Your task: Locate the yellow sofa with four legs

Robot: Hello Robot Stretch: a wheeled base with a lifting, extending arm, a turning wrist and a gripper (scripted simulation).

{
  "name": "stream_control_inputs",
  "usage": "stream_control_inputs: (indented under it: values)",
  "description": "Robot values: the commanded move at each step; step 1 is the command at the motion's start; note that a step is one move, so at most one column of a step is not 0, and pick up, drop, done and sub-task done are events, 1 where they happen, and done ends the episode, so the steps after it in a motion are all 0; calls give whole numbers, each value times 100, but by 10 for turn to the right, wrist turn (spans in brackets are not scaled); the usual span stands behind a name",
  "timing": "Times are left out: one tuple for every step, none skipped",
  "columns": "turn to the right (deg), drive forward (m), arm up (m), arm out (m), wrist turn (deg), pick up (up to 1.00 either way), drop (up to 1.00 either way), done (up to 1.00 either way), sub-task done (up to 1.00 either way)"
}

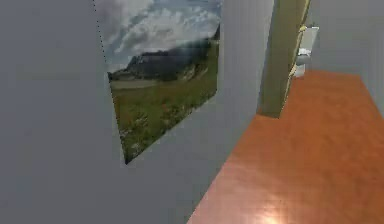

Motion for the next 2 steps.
stream_control_inputs:
  values:
    - [-450, 0, 0, 0, 0, 0, 0, 0, 0]
    - [-450, 0, 0, 0, 0, 0, 0, 0, 0]
